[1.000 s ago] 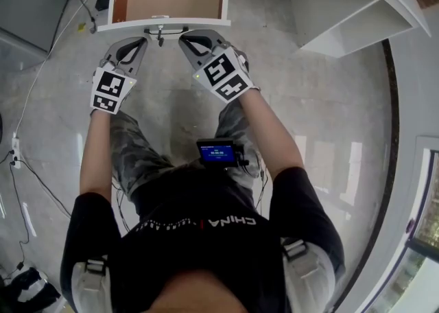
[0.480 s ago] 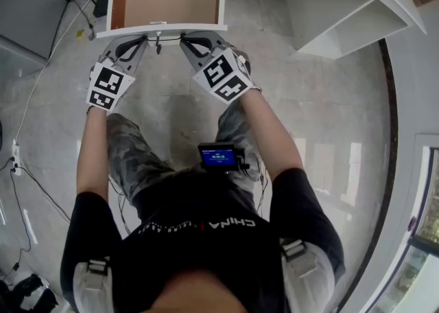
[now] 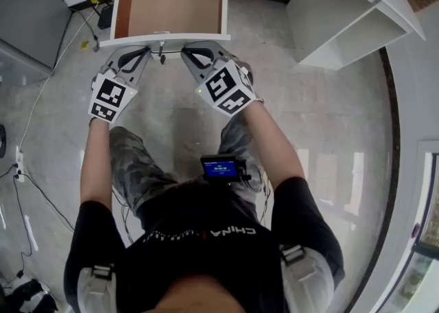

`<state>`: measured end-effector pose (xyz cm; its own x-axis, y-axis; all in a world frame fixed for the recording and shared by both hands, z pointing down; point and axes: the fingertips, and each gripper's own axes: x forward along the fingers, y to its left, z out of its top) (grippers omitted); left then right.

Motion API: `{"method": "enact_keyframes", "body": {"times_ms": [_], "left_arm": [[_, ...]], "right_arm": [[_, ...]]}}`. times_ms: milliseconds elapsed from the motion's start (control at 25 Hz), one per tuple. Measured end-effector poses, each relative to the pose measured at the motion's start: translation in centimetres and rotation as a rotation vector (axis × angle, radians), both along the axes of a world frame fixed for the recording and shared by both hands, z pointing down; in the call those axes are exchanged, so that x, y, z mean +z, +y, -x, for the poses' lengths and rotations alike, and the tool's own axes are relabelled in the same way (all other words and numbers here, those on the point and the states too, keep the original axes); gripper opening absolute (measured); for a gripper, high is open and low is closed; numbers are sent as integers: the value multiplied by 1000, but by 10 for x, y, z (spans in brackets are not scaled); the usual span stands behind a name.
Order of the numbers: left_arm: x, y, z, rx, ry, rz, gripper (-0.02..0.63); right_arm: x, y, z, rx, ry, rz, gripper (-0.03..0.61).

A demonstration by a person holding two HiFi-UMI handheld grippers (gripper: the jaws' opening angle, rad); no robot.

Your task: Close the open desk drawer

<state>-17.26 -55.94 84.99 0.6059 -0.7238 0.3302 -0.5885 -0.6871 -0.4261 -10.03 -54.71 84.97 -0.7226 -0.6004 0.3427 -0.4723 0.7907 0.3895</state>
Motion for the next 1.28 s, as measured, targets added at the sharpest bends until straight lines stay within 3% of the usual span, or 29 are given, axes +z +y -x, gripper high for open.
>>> {"method": "enact_keyframes", "body": {"times_ms": [280,560,1120,1240,1280], "left_arm": [[-32,-7,-2,23,16,-35,12],[-71,-20,-1,20,108,-51,11],[-75,-27,-5,17,47,-56,12],[-73,-27,-5,35,40,-48,12],[-71,-26,-4,44,27,-44,12]], "right_arm": [[-33,-10,2,-6,-40,-26,15],[-68,-26,-6,35,-57,-73,15],[-67,-29,0,-32,7,-70,21],[-56,-22,8,-79,77,-61,143],[-52,-20,11,-86,104,-70,153]]}}
